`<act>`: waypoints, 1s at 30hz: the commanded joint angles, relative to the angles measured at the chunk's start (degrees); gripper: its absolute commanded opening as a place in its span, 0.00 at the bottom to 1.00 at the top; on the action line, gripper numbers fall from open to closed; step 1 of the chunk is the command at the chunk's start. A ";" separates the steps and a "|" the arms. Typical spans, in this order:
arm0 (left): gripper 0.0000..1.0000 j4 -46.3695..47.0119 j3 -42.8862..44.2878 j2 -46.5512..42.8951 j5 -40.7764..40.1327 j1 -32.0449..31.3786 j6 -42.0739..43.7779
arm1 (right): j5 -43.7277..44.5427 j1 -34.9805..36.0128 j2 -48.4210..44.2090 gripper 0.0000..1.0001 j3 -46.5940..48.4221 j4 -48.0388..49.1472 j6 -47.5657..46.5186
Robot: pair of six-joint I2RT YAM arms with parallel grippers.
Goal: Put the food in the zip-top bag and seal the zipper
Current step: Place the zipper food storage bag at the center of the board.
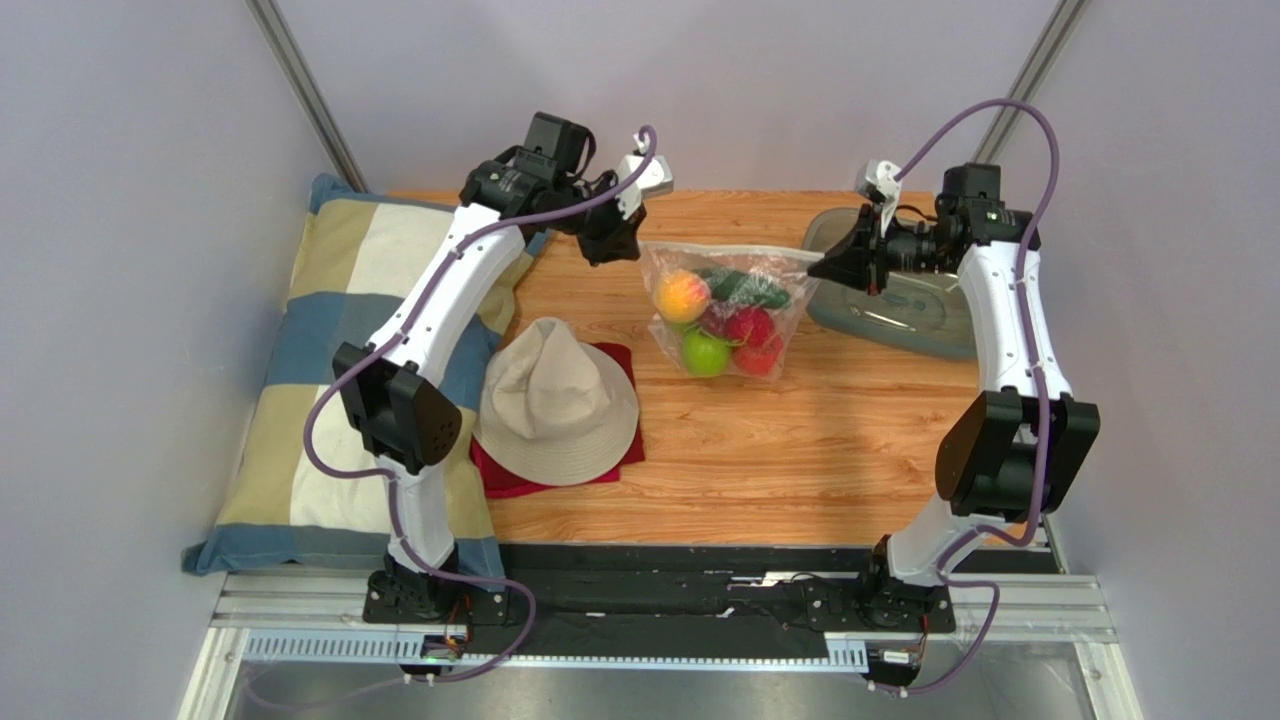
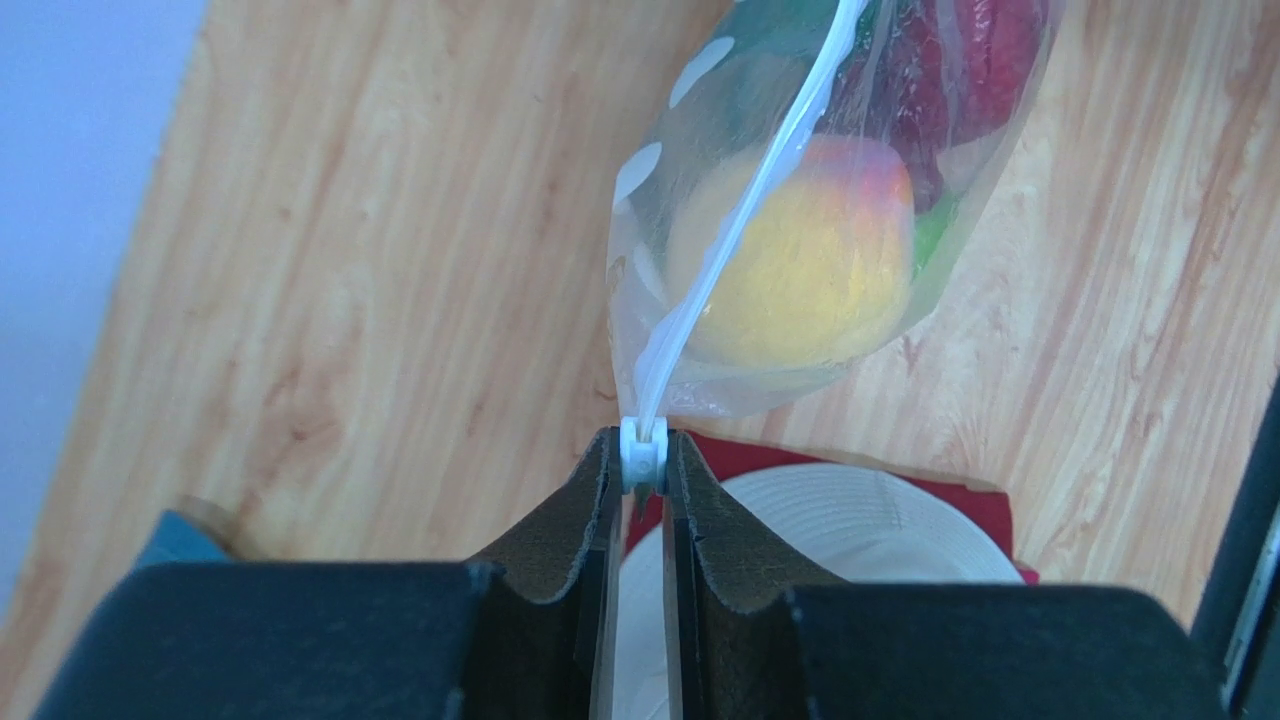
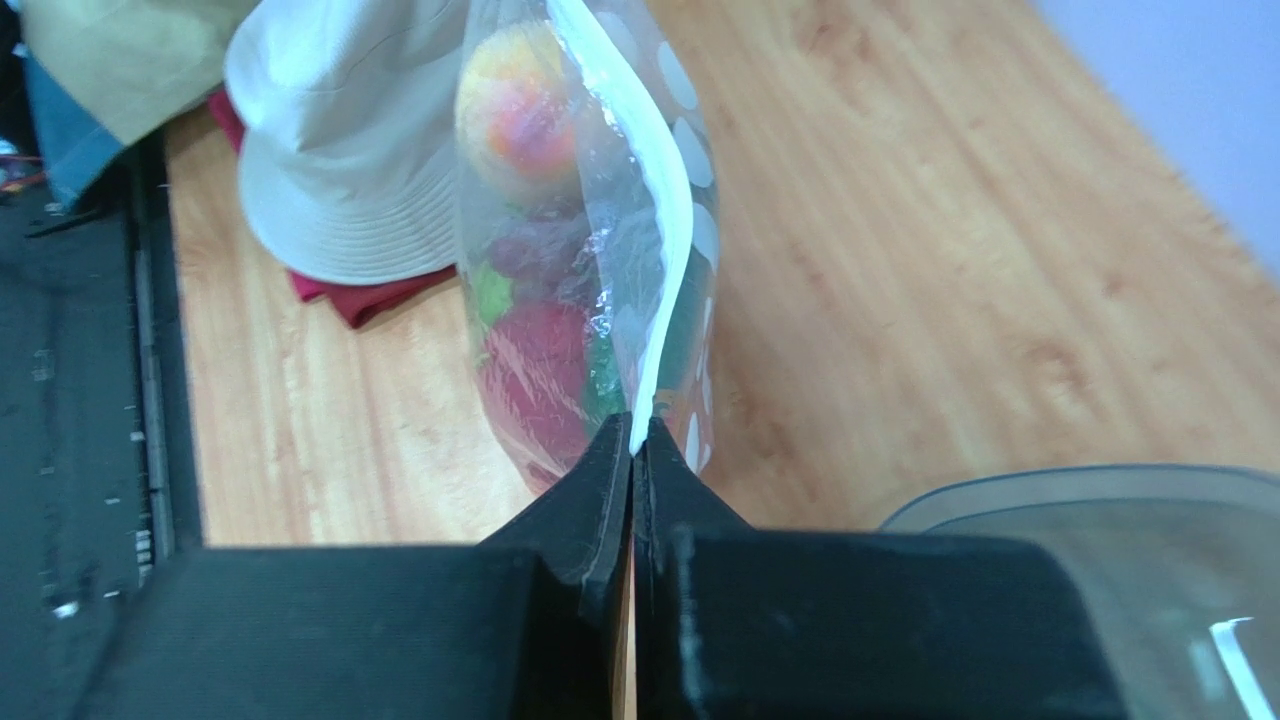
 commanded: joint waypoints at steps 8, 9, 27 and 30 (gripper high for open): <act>0.00 5.12 -17.30 -8.58 -0.01 -3.71 3.96 | 4.01 3.30 -1.37 0.01 -9.12 -9.58 -16.70; 0.00 5.40 -19.15 -9.46 -0.45 -4.77 4.40 | 5.85 3.91 -1.72 0.02 -13.66 -11.25 -19.33; 0.57 1.20 -41.94 -26.77 6.83 -14.98 6.77 | 16.06 4.10 -24.66 1.00 -34.20 -23.29 -30.71; 0.98 -2.76 -40.88 -29.49 7.46 -15.07 7.56 | 15.10 4.10 -28.00 1.00 -30.87 -23.74 -25.89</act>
